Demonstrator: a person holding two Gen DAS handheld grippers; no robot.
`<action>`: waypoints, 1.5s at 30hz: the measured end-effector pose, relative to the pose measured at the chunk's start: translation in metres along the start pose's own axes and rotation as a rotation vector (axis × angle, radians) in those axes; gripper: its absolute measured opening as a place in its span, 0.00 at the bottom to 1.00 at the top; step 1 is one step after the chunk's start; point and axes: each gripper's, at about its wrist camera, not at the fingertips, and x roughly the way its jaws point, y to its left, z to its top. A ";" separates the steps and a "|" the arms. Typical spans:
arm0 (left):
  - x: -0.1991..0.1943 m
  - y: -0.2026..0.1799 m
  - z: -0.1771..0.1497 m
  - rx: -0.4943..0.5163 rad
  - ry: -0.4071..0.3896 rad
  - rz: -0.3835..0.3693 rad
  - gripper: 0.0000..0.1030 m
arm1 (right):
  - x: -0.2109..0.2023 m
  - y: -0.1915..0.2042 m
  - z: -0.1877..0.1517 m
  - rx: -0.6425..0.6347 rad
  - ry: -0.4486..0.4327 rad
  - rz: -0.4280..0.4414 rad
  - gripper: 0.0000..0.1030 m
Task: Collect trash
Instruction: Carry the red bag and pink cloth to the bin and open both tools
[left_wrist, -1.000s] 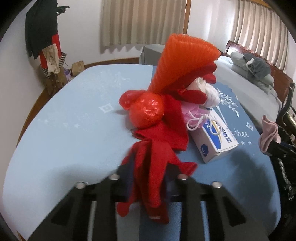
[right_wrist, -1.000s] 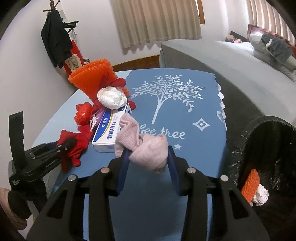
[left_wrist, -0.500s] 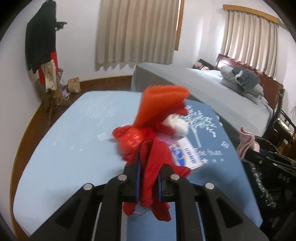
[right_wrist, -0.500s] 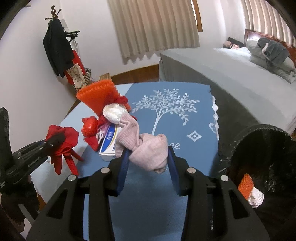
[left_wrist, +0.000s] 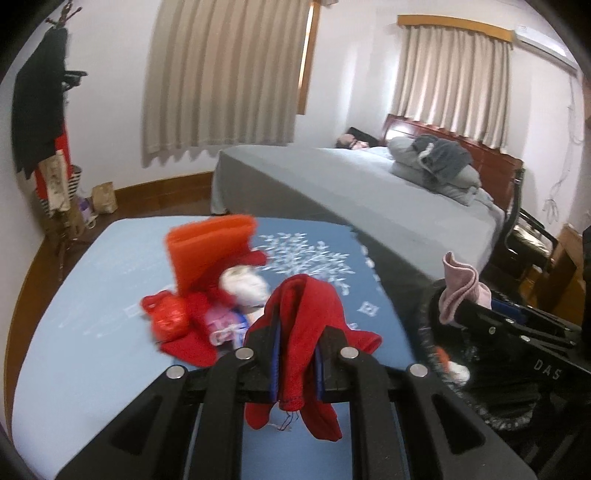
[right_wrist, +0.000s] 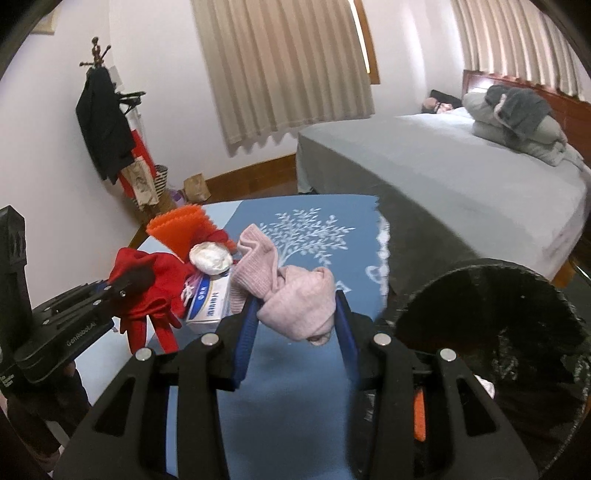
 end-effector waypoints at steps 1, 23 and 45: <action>0.000 -0.003 0.000 0.004 -0.001 -0.009 0.13 | -0.004 -0.004 0.000 0.006 -0.005 -0.008 0.38; 0.025 -0.132 0.015 0.157 -0.018 -0.261 0.13 | -0.073 -0.111 -0.023 0.150 -0.085 -0.253 0.38; 0.072 -0.249 0.011 0.271 0.047 -0.452 0.20 | -0.093 -0.195 -0.052 0.239 -0.070 -0.401 0.41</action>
